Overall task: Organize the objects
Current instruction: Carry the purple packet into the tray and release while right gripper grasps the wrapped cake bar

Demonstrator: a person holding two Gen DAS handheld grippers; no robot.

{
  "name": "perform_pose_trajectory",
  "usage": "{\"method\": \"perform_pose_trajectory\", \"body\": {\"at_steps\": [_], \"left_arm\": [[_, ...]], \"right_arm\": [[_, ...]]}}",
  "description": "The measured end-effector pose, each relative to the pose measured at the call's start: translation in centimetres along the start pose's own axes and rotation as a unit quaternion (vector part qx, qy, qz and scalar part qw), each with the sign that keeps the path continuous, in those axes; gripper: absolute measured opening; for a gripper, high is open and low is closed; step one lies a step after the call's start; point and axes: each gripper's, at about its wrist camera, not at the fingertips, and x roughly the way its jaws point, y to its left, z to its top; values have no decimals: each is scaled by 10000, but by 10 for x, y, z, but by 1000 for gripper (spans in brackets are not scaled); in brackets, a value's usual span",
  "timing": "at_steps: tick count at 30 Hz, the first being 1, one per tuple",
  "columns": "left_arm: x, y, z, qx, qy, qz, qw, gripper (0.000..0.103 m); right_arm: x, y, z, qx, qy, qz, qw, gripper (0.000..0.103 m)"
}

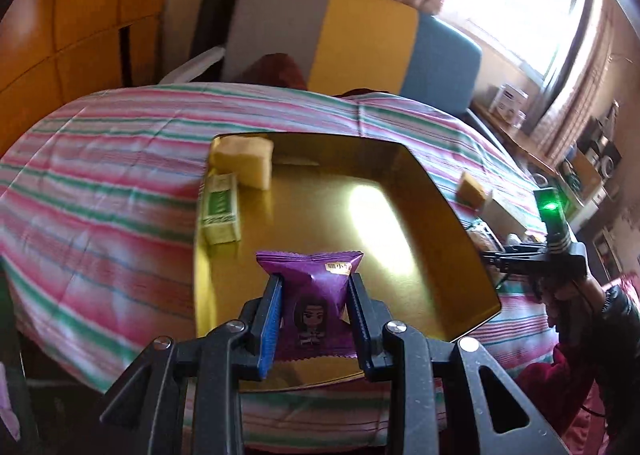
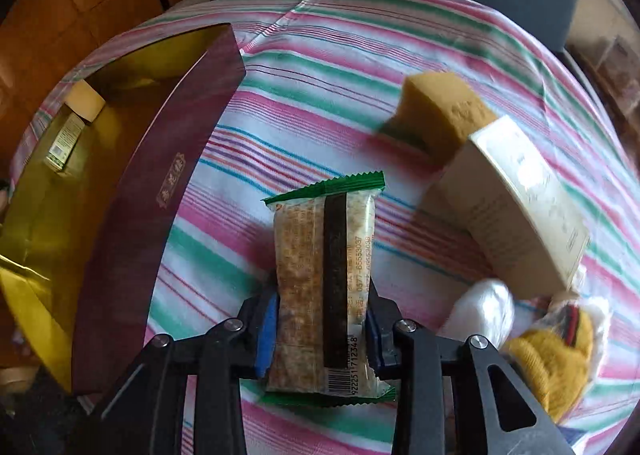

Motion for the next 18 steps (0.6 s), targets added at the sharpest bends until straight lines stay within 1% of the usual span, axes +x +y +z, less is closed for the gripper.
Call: {"method": "perform_pose_trajectory", "body": {"at_steps": [2, 3, 6, 8, 14, 18], "left_arm": [[-2, 3, -3, -64, -27, 98, 9999, 31], [-2, 5, -4, -80, -31, 153, 9998, 31], [-3, 5, -7, -106, -40, 222, 9997, 31], [-5, 2, -8, -22, -101, 322, 9994, 31], [-10, -6, -9, 220, -272, 692, 9970, 31], [-11, -9, -9, 312, -312, 774, 9960, 31]], "right_arm": [[1, -7, -1, 125, 26, 180, 9998, 37], [1, -8, -1, 127, 14, 202, 9997, 36], [0, -2, -6, -130, -156, 28, 9998, 36], [-1, 3, -7, -249, -221, -90, 9994, 37], [-2, 7, -8, -336, -253, -150, 9990, 37], [-4, 9, -11, -367, -293, -183, 9987, 37]]}}
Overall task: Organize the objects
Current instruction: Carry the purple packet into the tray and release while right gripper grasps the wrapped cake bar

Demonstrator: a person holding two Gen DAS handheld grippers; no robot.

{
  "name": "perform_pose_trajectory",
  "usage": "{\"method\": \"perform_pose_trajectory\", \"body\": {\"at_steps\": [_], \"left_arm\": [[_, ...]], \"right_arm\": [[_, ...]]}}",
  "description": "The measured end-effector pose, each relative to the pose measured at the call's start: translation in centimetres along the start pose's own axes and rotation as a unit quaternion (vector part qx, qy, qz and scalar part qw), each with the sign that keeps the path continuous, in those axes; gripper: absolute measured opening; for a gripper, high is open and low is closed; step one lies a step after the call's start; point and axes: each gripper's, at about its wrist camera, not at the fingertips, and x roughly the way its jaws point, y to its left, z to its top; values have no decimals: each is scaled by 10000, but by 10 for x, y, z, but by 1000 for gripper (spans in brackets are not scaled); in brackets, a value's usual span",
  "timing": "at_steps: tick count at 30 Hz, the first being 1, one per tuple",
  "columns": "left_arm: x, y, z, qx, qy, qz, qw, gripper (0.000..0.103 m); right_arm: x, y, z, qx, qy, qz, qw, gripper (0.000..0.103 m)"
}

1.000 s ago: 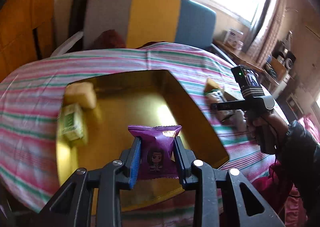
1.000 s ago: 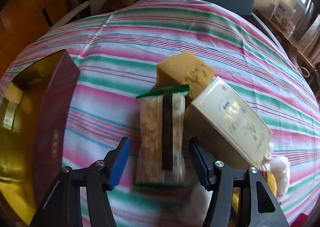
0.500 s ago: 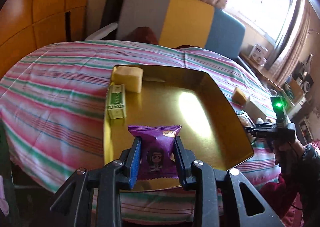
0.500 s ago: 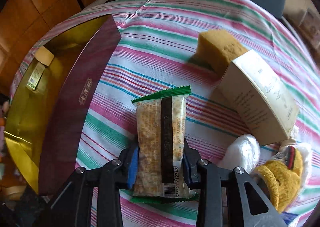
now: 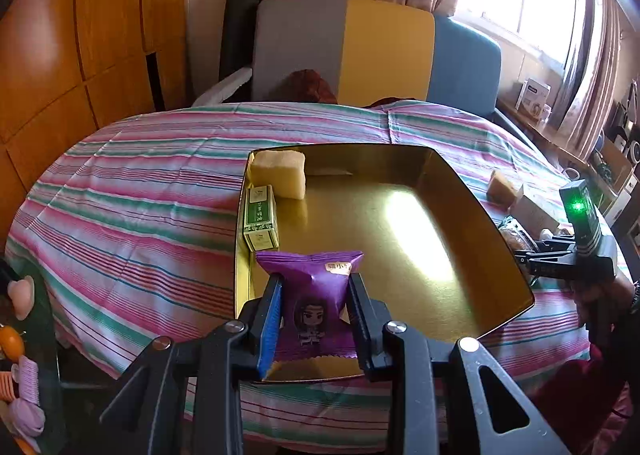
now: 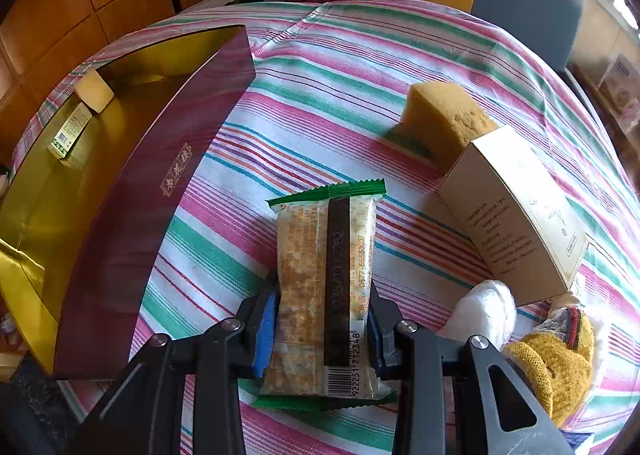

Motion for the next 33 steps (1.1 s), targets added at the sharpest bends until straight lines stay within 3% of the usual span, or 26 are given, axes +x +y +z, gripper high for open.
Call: {"method": "perform_pose_trajectory", "body": {"at_steps": [10, 20, 33], "left_arm": [[11, -3, 1, 62, 152, 93, 9998, 31], [26, 40, 6, -816, 461, -329, 9951, 31], [77, 21, 25, -134, 773, 85, 9969, 31]], "right_arm": [[2, 1, 3, -62, -38, -80, 9999, 37], [2, 4, 3, -90, -59, -112, 9999, 38], [2, 5, 4, -125, -58, -153, 9998, 38]]}}
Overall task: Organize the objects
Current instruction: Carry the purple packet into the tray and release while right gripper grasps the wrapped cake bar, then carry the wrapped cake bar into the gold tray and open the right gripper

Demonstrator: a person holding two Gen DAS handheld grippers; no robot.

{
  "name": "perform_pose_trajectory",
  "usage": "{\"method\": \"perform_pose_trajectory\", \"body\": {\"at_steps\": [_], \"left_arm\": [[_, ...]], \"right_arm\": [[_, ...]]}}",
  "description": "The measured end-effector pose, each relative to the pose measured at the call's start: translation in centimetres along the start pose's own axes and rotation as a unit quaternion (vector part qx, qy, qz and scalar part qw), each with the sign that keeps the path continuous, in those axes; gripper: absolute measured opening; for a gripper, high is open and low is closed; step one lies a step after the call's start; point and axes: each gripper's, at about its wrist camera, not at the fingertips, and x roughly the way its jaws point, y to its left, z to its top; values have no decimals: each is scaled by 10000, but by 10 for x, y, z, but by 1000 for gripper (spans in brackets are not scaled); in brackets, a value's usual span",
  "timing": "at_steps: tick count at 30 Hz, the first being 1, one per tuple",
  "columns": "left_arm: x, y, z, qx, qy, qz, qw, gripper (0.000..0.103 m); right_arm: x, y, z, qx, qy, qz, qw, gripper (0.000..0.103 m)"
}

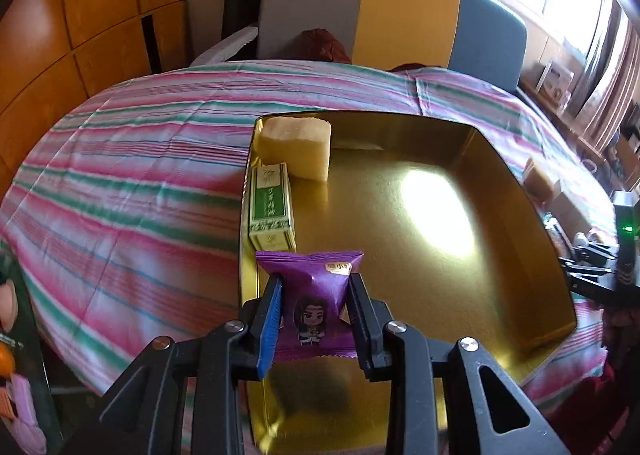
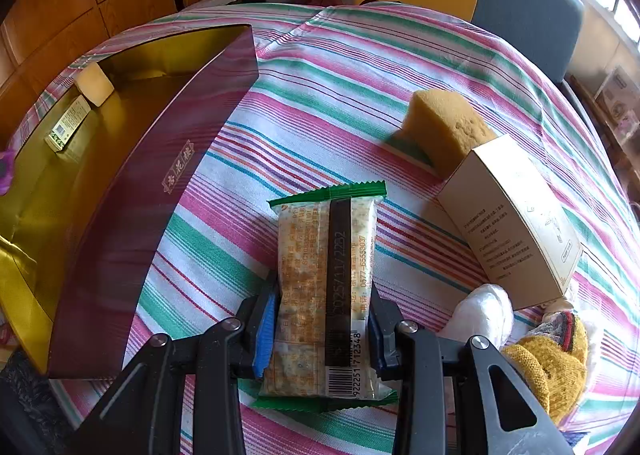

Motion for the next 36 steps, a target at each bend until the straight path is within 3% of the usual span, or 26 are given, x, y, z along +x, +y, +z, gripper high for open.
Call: {"method": "perform_pose_trajectory", "body": {"at_steps": [7, 11, 19, 36], "left_arm": [[17, 1, 11, 69, -2, 427, 9991, 36], [10, 3, 8, 122, -97, 494, 9987, 36], [-20, 8, -14, -123, -254, 417, 9987, 43], [-49, 2, -41, -80, -481, 379, 9981, 43]], "right_arm": [[0, 0, 1, 17, 3, 4, 10000, 38], [1, 0, 2, 22, 1, 5, 10000, 39], [2, 2, 2, 5, -31, -12, 10000, 39], [-2, 9, -3, 257, -248, -316, 9989, 37]]}}
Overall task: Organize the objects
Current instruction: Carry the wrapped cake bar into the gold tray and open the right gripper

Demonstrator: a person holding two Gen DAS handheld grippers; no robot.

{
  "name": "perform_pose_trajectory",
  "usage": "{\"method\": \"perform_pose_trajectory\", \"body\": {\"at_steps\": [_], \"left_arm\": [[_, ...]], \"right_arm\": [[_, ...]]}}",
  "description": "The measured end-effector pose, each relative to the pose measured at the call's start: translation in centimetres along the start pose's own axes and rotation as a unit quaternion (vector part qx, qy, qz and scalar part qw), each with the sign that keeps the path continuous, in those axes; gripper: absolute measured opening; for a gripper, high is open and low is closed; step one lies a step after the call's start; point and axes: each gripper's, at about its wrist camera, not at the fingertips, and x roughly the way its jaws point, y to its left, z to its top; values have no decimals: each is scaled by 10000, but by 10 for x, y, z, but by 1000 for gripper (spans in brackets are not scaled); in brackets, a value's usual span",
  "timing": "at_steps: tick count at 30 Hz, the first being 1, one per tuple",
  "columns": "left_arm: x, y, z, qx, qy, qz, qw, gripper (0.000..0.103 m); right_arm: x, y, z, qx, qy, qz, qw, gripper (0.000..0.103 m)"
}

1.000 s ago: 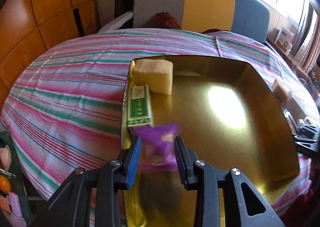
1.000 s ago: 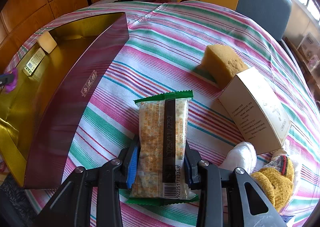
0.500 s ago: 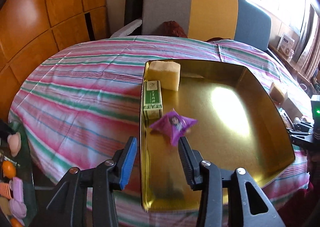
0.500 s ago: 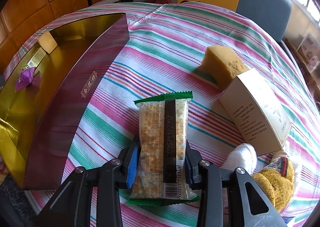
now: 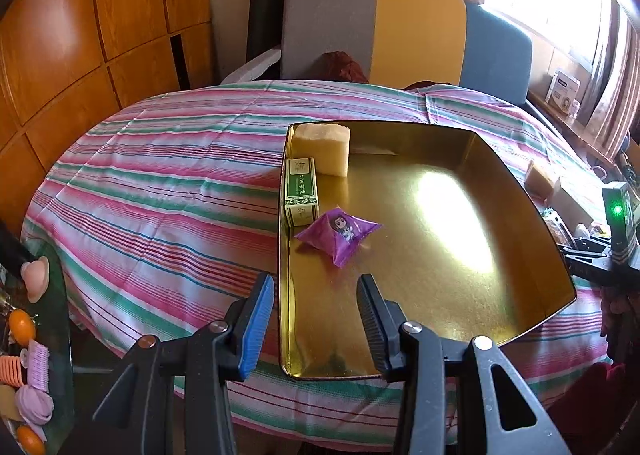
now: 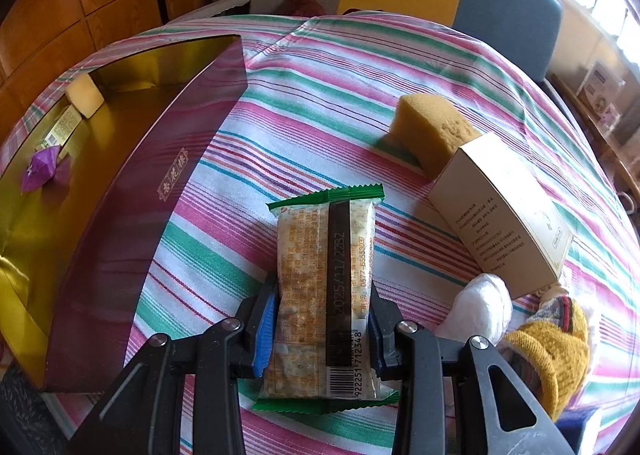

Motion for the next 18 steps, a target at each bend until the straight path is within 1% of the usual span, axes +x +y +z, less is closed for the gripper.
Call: {"method": "perform_pose_trajectory", "body": {"at_steps": [10, 13, 15, 18], "left_arm": [[-3, 1, -5, -37, -35, -90, 9999, 43], [-4, 3, -5, -70, -57, -92, 9999, 43], [-4, 4, -5, -99, -69, -82, 9999, 43], [-2, 8, -5, -154, -62, -71, 9998, 43]], "right_arm": [[1, 3, -2, 328, -56, -180, 9993, 37], [-3, 1, 1, 490, 36, -243, 9985, 36], [-10, -5, 3, 648, 33, -368, 9972, 36], [-33, -16, 10, 952, -185, -372, 9946, 36]]}}
